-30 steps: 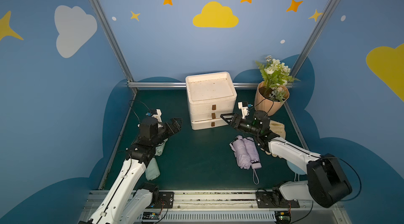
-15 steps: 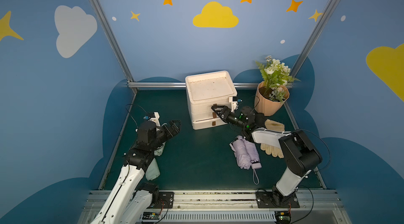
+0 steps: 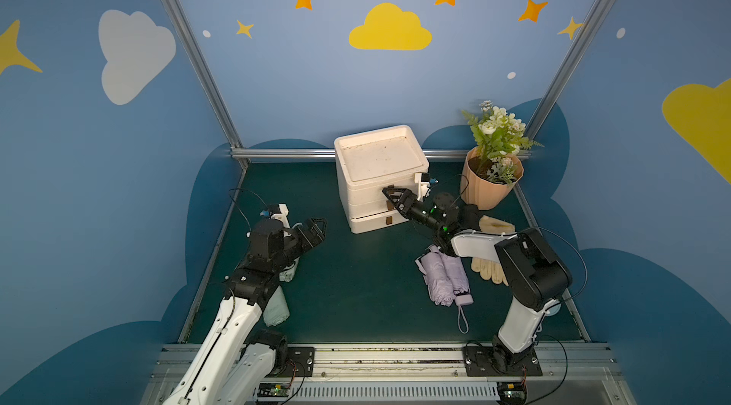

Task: Place the umbrella in the drawer by color
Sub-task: Open the drawer in the storage box.

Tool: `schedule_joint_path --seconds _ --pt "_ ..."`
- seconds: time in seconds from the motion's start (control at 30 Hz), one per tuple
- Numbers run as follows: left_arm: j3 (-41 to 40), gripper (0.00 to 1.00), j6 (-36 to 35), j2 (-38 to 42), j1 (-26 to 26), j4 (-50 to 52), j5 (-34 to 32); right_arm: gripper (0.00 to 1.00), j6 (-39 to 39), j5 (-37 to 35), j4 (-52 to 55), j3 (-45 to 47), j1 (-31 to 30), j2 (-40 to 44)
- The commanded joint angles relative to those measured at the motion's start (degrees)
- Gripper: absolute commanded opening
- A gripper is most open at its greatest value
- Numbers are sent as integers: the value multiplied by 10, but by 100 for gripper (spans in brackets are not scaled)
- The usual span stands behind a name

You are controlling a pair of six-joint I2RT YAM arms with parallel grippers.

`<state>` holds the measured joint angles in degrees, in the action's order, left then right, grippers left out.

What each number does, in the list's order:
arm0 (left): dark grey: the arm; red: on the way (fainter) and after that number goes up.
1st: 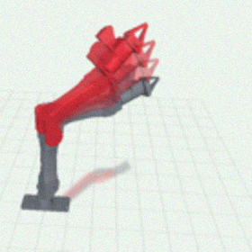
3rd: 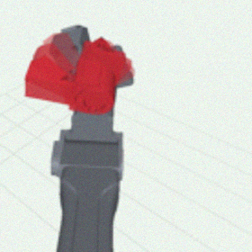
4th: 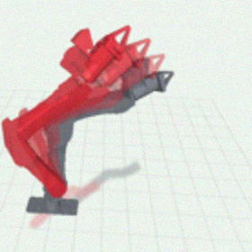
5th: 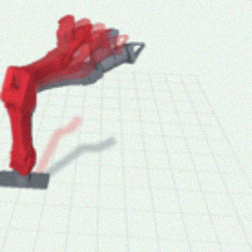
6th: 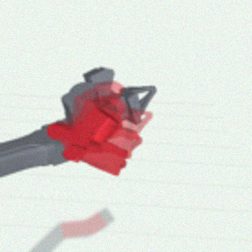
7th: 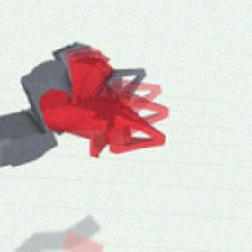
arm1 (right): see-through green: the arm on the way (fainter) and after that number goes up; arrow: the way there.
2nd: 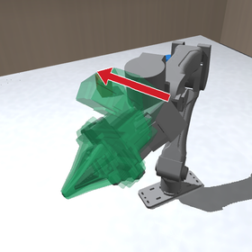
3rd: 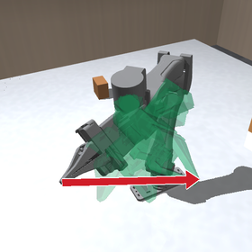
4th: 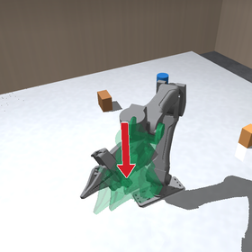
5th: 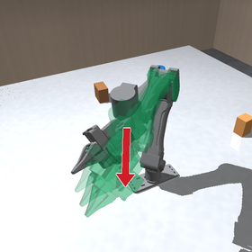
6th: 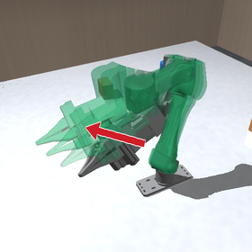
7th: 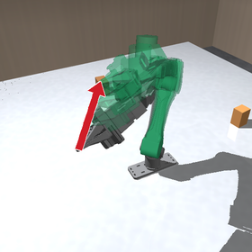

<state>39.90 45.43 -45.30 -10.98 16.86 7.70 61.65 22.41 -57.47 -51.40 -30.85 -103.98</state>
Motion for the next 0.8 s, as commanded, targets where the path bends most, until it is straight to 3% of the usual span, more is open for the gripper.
schedule_joint_path --seconds 0.0,0.77 --pt "1 100 -4 -2 2 -3 -2 84 11 -43 -60 9 0 11" --pt "1 100 -7 -1 2 -2 -5 62 33 -19 -105 5 -4 32"
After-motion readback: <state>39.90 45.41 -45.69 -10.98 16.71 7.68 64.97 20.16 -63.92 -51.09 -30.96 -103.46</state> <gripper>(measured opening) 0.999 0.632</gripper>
